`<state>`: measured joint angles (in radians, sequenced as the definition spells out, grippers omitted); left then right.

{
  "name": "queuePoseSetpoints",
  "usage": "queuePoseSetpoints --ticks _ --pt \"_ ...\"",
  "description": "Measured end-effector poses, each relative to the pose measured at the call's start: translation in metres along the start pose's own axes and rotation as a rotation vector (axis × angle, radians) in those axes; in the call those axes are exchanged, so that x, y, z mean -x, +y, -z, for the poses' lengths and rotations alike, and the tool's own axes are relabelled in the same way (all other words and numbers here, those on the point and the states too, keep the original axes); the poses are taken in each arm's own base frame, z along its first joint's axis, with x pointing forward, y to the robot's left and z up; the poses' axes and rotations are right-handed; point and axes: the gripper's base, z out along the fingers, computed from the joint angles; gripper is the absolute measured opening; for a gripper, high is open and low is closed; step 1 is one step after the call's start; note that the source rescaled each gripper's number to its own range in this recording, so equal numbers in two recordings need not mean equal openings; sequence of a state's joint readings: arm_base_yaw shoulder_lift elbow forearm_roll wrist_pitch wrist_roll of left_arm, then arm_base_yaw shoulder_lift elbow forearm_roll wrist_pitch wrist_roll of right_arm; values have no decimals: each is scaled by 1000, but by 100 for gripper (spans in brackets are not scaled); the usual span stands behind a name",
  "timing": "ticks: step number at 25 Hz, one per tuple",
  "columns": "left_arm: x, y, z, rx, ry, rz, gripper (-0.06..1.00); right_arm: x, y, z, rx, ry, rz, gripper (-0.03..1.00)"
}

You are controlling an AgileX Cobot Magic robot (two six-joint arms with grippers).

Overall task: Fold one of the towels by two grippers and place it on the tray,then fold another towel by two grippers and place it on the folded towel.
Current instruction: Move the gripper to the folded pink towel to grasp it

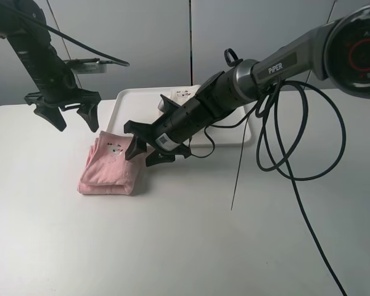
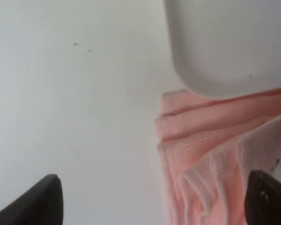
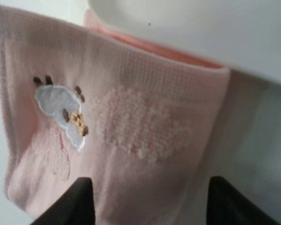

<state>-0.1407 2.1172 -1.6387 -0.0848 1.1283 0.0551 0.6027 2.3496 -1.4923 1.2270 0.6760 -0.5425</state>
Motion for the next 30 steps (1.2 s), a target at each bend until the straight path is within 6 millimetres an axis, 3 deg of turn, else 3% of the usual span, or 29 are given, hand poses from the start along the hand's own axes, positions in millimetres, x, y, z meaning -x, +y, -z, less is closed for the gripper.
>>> queuePoseSetpoints --ticks 16,22,30 --pt "0 0 0 -4 0 2 99 -6 4 -17 17 -25 -49 57" --pt "0 0 0 -4 0 4 99 -7 2 -20 33 -29 -87 70" --pt "0 -2 0 -25 -2 -14 99 -8 4 -24 55 -31 -114 72"
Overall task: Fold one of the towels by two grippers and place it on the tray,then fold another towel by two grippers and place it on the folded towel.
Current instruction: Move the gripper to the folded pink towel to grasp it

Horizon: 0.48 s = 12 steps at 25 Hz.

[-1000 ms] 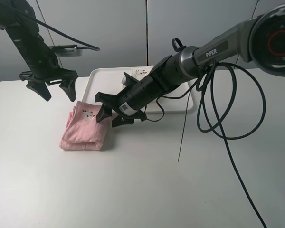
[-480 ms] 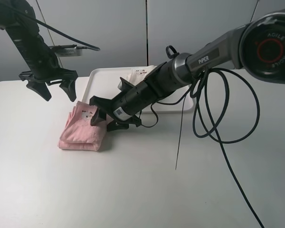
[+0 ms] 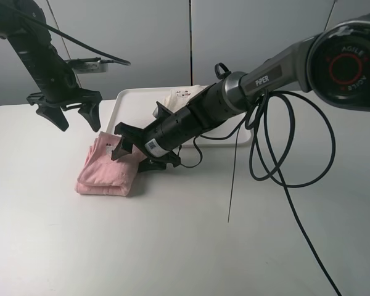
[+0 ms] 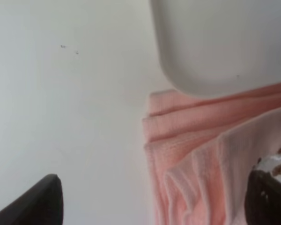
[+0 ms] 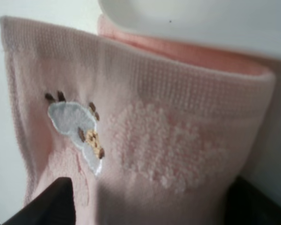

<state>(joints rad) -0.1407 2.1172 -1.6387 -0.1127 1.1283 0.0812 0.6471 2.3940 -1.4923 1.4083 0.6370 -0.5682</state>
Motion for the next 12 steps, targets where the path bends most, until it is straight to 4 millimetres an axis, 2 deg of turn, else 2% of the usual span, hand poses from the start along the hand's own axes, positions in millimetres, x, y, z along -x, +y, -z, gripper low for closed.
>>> queuePoseSetpoints --ticks 7,9,12 --pt "0 0 0 -5 0 1 99 -9 4 -11 21 16 -6 70" --pt "0 0 0 -5 0 -1 99 -10 3 -13 20 17 -14 64" --pt "0 0 0 -5 0 -1 99 -11 0 -16 9 8 -9 45"
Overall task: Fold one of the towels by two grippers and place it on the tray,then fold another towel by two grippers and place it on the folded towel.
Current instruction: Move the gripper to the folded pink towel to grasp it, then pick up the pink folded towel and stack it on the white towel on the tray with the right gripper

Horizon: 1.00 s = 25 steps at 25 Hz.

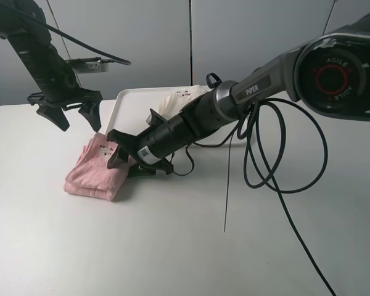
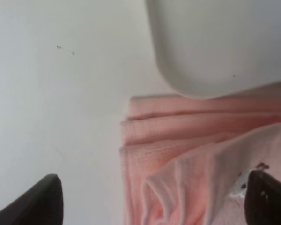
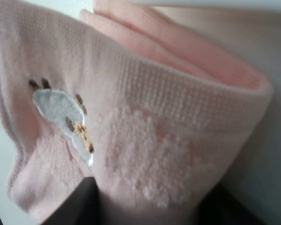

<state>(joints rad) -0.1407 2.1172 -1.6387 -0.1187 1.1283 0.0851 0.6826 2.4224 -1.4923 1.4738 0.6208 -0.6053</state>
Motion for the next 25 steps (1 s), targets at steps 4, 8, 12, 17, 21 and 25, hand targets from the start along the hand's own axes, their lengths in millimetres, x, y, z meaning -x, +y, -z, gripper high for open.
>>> queuePoseSetpoints --ticks 4,8,12,17,21,25 --pt "0 0 0 0 0 0 99 0 -1 -1 -11 -9 8 19" --pt "0 0 0 0 0 -9 99 0 -1 -2 -7 -11 -3 9" --pt "0 0 0 -2 0 -12 99 0 0 -2 8 -9 -20 9" --pt "-1 -1 0 -13 11 -16 99 -2 1 -2 25 14 -4 9" --pt "-2 -2 0 -17 27 -24 99 1 19 12 44 -1 86 9" --pt "-3 -3 0 -35 34 -30 99 2 39 32 48 30 223 9"
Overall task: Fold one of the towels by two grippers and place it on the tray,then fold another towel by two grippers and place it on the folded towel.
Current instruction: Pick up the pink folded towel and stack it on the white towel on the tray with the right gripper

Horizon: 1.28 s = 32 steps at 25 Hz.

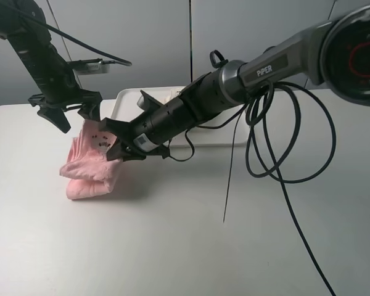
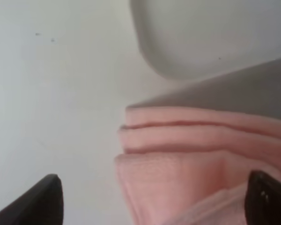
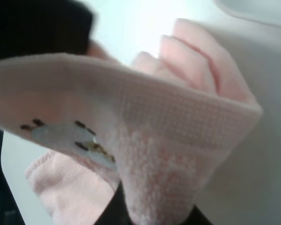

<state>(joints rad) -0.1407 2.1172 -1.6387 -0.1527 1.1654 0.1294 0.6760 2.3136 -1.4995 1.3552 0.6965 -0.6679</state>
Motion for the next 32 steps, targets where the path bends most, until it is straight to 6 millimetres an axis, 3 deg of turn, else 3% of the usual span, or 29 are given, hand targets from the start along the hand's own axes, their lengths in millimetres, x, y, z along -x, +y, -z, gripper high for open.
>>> queuePoseSetpoints --ticks 3,12,19,26,32 --pt "-1 -1 0 -10 6 -2 99 10 0 14 -26 20 43 9" --pt "-2 -4 11 -23 -19 -24 99 49 -32 72 -96 1 42 9" --pt "-2 -4 11 -23 -19 -26 99 82 -11 116 -64 -105 107 9" --pt "-3 -4 11 -23 -13 -26 99 104 7 135 -85 -173 169 9" --pt "-3 -4 11 -23 -13 -26 99 109 10 138 -90 -214 155 9"
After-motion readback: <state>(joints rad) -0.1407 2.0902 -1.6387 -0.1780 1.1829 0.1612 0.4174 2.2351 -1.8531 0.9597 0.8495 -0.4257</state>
